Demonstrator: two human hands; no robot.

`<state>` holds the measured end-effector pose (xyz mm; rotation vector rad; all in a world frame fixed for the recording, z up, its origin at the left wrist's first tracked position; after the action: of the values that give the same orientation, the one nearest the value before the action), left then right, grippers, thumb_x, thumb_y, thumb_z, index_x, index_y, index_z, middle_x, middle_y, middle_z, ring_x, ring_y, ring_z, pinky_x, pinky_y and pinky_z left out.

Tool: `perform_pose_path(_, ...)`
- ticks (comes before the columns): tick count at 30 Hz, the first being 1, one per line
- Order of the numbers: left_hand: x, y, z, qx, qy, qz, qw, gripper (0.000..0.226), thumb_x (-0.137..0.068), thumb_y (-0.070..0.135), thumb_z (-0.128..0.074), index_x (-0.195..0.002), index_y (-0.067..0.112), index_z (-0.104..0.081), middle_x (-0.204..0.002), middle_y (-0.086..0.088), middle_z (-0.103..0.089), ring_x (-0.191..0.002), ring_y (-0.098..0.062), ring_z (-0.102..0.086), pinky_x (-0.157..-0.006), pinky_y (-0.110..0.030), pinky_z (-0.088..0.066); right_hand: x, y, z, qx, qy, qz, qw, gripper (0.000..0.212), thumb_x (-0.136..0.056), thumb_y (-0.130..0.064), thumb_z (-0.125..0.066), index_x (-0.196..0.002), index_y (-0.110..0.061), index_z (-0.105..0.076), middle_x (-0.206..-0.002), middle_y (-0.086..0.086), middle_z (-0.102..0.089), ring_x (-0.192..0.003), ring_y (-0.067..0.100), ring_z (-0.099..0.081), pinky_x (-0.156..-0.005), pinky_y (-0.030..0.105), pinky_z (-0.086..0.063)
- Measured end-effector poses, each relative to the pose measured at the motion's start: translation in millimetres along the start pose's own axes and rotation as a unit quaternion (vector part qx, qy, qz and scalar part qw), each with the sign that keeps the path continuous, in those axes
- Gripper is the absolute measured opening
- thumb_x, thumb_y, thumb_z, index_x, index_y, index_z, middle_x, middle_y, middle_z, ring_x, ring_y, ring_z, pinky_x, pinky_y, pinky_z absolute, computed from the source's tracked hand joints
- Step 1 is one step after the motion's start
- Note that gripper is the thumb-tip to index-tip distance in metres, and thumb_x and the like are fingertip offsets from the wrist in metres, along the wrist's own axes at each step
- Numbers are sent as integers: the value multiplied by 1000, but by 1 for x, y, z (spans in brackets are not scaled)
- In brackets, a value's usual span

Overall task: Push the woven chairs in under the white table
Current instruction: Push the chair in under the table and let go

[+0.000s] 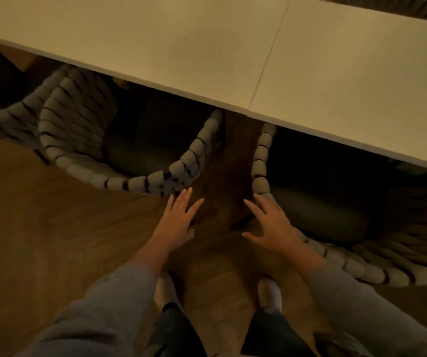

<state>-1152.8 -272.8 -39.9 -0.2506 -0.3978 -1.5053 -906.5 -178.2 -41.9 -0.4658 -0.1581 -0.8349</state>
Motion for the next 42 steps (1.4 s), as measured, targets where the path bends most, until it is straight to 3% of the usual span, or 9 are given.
perform_pose_path(10, 68, -252, 6, -17, -22, 103, 994, 99, -87, 39, -67, -156, 26, 4, -162, -12, 13, -149, -30, 14, -118, -52, 4, -105, -196, -47, 15, -14, -13, 1000, 86, -88, -51, -60, -154, -27, -11, -163, 5, -5, -150, 23, -1, -120, 41, 2)
perform_pose_path(17, 37, -349, 22, -45, -67, 125, 989, 88, -88, 35, -67, -155, 26, -10, -162, -13, 10, -149, -32, 12, -117, -55, 2, -188, -265, -47, 38, -23, 17, 999, 88, -90, -46, -60, -155, -22, -6, -163, 7, 1, -150, 22, 7, -118, 37, 8)
perform_pose_path(20, 9, -380, 32, -71, -96, 129, 984, 77, -93, 30, -59, -155, 27, -14, -163, -12, 3, -149, -32, 10, -116, -59, 2, -225, -288, -53, 57, -79, 25, 995, 89, -91, -38, -60, -155, -22, -1, -163, 7, 1, -150, 23, 4, -122, 40, 3)
perform_pose_path(24, -26, -419, 40, -138, -168, 96, 971, 60, -100, 23, -48, -153, 28, -22, -162, -8, -11, -150, -31, 2, -115, -64, 0, -265, -310, -60, 54, -161, -3, 985, 88, -92, -37, -59, -155, -23, 1, -157, 10, -25, -144, 29, -25, -119, 47, -18)
perform_pose_path(28, -42, -436, 40, -157, -202, 51, 965, 55, -100, 26, -48, -151, 32, -28, -159, -6, -24, -150, -30, -7, -113, -67, 4, -279, -316, -61, 96, -187, -76, 975, 76, -93, -31, -53, -155, -26, -8, -136, 9, -50, -117, 29, -53, -96, 41, -43)
perform_pose_path(32, -50, -452, 50, -189, -222, -11, 956, 59, -99, 25, -50, -152, 32, -25, -160, -3, -22, -150, -29, -8, -114, -66, 7, -287, -324, -64, 121, -142, -125, 975, 41, -99, -25, -43, -140, -26, -41, -121, 4, -61, -109, 25, -57, -89, 35, -43)
perform_pose_path(35, -58, -473, 53, -226, -208, -56, 950, 55, -100, 23, -47, -150, 34, -28, -158, -2, -27, -149, -30, -11, -114, -66, 5, -286, -320, -75, 151, -160, -154, 963, 27, -97, -27, -45, -122, -28, -57, -110, 1, -63, -102, 22, -57, -90, 34, -45)
perform_pose_path(39, -64, -482, 51, -230, -183, -96, 951, 57, -99, 18, -50, -149, 37, -30, -154, 0, -35, -147, -31, -18, -115, -65, 2, -283, -318, -69, 155, -159, -157, 962, 33, -100, -26, -42, -131, -31, -50, -118, 1, -61, -110, 23, -54, -94, 35, -41)
perform_pose_path(42, -62, -487, 42, -221, -167, -107, 955, 65, -98, 19, -50, -153, 37, -19, -150, 2, -42, -145, -28, -25, -115, -65, 3, -274, -326, -71, 154, -168, -171, 959, 41, -99, -26, -41, -139, -34, -41, -126, 1, -58, -118, 24, -51, -98, 37, -38)
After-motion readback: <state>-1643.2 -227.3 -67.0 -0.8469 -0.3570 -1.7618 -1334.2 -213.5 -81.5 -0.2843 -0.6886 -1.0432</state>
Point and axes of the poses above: each hand's wrist, its own x-axis away from the middle knuckle, its own z-axis out of the back of the hand, y = z × x, the point moved 2 cm from there along -x, towards the middle knuckle
